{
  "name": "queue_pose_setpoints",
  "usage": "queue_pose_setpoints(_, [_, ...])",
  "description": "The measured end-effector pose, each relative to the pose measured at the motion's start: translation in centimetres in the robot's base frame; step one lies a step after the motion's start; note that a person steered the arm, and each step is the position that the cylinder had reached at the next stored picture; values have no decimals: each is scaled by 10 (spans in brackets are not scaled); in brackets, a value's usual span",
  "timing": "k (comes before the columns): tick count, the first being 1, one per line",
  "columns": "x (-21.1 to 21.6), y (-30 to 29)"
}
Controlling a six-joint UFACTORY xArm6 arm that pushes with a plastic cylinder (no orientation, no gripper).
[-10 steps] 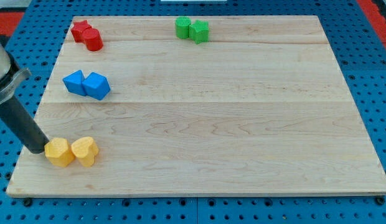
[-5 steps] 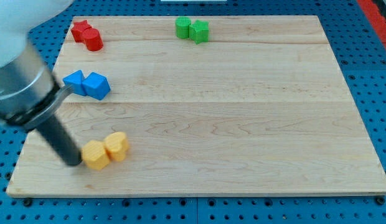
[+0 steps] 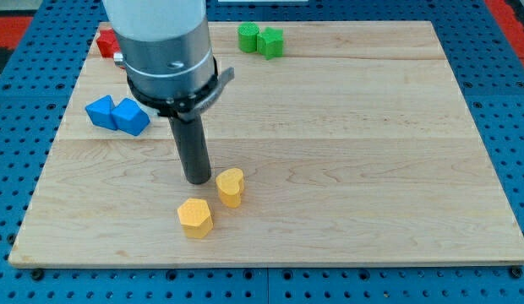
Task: Move the yellow blocks to the bottom center
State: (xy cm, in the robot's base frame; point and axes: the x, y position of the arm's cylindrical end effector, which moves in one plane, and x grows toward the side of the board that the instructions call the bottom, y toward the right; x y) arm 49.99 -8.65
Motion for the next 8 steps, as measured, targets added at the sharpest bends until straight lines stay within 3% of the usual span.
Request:
queue_pose_setpoints(1, [31,63])
queue_pose_setpoints(2, [40,75])
queue_pose_setpoints(3, [12,-3])
queue_pose_setpoints(4, [46,-74])
queue_pose_setpoints(6, [64,65])
queue_pose_setpoints(7, [51,-2])
queue_pose_setpoints(8, [-7,-27])
